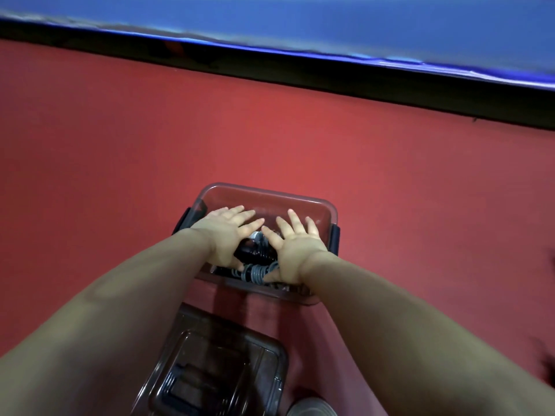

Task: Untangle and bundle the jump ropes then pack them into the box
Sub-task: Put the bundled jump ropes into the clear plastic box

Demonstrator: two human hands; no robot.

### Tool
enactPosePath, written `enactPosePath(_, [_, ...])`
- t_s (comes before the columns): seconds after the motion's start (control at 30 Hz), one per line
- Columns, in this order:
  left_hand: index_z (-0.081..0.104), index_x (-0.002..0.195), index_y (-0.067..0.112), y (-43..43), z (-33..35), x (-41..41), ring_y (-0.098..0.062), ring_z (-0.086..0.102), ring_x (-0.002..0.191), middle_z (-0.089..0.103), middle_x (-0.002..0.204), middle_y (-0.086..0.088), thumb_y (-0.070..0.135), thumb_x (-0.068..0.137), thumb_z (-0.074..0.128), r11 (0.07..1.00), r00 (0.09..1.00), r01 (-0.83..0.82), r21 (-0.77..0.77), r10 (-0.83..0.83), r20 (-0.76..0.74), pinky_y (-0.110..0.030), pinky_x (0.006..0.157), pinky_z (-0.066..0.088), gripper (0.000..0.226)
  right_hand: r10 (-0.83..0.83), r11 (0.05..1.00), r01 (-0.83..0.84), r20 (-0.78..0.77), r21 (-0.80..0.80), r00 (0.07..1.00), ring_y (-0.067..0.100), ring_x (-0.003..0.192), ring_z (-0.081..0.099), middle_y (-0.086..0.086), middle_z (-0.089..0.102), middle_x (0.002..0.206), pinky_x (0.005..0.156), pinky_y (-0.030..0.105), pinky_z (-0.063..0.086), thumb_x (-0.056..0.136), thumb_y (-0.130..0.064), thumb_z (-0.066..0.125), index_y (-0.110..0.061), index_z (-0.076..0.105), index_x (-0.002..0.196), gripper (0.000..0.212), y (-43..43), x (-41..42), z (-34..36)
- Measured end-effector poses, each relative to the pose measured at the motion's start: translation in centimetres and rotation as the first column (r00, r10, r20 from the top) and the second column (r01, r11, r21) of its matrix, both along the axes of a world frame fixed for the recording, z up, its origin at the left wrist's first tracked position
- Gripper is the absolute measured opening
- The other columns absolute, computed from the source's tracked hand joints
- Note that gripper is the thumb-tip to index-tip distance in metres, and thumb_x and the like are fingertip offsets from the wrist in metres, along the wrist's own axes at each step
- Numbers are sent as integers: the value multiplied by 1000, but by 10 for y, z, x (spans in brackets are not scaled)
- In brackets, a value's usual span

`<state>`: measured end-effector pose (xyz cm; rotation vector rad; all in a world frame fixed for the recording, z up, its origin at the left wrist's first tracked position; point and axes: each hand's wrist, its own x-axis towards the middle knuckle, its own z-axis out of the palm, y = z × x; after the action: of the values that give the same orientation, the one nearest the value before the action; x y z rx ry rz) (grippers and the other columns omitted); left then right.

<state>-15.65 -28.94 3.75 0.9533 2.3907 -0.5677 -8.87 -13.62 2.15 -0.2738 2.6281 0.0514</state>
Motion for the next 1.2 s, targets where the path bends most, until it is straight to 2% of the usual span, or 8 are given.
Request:
enactPosePath(0.07, [-14, 150, 27, -1, 9, 5, -21, -15, 146, -17, 159, -2, 58, 86, 55, 998, 998, -63, 4, 63, -5, -37, 118, -5, 99, -16, 999, 17, -13, 51, 1000, 32, 139, -28, 7, -17, 157, 113, 55, -12, 85, -69, 41, -27, -13, 149, 94, 5, 2, 13])
enactPosePath(0.27, [-12, 151, 25, 20, 50, 29, -21, -11, 147, -15, 160, -2, 59, 89, 49, 953, 980, -198, 231, 197, 26, -39, 120, 2, 93, -162, 986, 165, -72, 28, 984, 31, 140, -27, 4, -21, 156, 113, 54, -11, 90, -65, 34, -29, -16, 148, 84, 38, 30, 57])
enactPosePath(0.57, [-2, 153, 24, 135, 78, 115, -21, -2, 148, -1, 161, -2, 51, 91, 51, 916, 995, -98, 389, 88, 43, -39, 117, 10, 86, -354, 935, 355, -111, -17, 928, 28, 143, -20, 5, -16, 157, 116, 50, -4, 93, -58, 37, -28, -13, 149, 81, 142, 133, 93])
enactPosePath(0.77, [20, 151, 24, 242, 55, 185, -23, 19, 143, 18, 157, 0, 44, 92, 55, 937, 988, 82, 339, -120, 93, -35, 115, 22, 71, -483, 875, 481, -47, -53, 874, 26, 146, 2, 5, -3, 159, 114, 44, 14, 94, -50, 45, -25, -1, 151, 78, 232, 218, 87])
enactPosePath(0.93, [39, 142, 26, 322, 21, 234, -26, 39, 132, 40, 144, -2, 37, 91, 58, 934, 949, 192, 301, -255, 185, -37, 108, 34, 56, -643, 763, 644, 34, -59, 765, 32, 133, 33, 10, 28, 148, 108, 42, 32, 92, -44, 52, -20, 23, 148, 67, 309, 276, 54])
enactPosePath(1.03, [48, 134, 22, 361, -7, 261, -25, 51, 120, 53, 132, -3, 34, 92, 57, 945, 949, 116, 307, -197, 246, -33, 99, 43, 45, -765, 637, 766, 50, -82, 642, 31, 125, 44, 12, 42, 138, 102, 39, 40, 91, -33, 53, -17, 37, 140, 54, 343, 297, 30])
enactPosePath(1.13, [43, 137, 18, 389, -35, 282, -25, 49, 124, 51, 135, -5, 30, 91, 59, 949, 934, -35, 313, -80, 347, -31, 102, 40, 51, -866, 488, 868, 69, -93, 495, 33, 118, 51, 15, 50, 130, 93, 36, 42, 90, -24, 51, -10, 45, 130, 43, 363, 309, 6])
enactPosePath(1.2, [30, 145, 19, 403, -47, 288, -28, 42, 130, 38, 144, -7, 26, 89, 61, 940, 938, -59, 337, -63, 340, -35, 107, 36, 64, -896, 423, 903, 112, -76, 430, 34, 120, 48, 16, 47, 130, 96, 37, 40, 90, -23, 51, -9, 44, 129, 43, 369, 314, -12])
